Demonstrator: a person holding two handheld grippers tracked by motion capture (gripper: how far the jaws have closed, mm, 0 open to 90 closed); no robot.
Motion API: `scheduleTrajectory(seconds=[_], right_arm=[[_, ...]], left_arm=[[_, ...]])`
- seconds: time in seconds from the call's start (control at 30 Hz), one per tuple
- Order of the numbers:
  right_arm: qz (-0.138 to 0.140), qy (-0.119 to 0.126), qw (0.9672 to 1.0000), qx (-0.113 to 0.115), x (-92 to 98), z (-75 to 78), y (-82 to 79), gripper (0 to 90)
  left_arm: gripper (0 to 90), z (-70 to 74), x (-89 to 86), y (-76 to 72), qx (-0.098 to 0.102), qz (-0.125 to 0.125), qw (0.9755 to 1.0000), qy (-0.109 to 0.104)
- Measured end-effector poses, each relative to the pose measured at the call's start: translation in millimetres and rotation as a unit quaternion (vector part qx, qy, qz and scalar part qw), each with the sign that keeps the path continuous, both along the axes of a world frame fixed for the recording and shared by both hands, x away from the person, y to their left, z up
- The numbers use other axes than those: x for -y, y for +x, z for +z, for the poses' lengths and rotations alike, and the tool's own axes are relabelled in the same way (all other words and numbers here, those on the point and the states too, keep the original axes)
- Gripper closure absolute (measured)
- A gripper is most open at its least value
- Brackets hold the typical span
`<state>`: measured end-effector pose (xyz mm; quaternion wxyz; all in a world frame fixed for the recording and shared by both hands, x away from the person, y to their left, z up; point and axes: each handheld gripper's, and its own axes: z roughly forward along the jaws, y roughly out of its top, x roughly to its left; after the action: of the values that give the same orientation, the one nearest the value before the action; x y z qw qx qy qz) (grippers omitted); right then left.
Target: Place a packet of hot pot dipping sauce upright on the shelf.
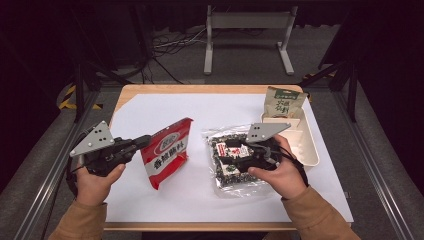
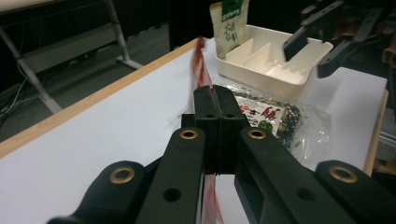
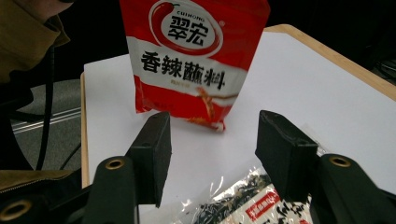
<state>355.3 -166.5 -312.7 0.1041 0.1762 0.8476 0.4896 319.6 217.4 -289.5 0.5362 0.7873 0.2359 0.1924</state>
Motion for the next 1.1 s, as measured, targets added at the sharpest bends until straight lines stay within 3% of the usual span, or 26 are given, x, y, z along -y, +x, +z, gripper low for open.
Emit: scheduleTrajectory(seconds=[0.3,0.43,0.6,0.83,1.1], right_arm=[[0.019,-0.016,0.9997,0.001,-23.0,-9.9,9.1,41.5],[0.026,-0.02,0.9994,0.004,-29.7,-13.6,10.6,40.8],[0.048,-0.013,0.9987,-0.006,-36.1,-16.4,10.6,44.9],[0.086,-0.016,0.9961,-0.008,-44.8,-16.0,5.2,62.4],[0.116,-0.026,0.9929,-0.003,-57.3,-21.8,2.2,57.0]], left_arm=[[89.9,12.6,15.4,-19.9,0.02,-0.056,0.9982,-0.008],[89.9,15.2,24.0,-25.8,0.025,-0.073,0.997,0.004],[89.9,14.2,30.6,-27.2,0.032,-0.078,0.9964,0.002],[89.9,7.9,36.3,-22.9,0.029,-0.085,0.9959,-0.009],[89.9,7.9,35.5,-23.5,0.036,-0.088,0.9952,-0.024]])
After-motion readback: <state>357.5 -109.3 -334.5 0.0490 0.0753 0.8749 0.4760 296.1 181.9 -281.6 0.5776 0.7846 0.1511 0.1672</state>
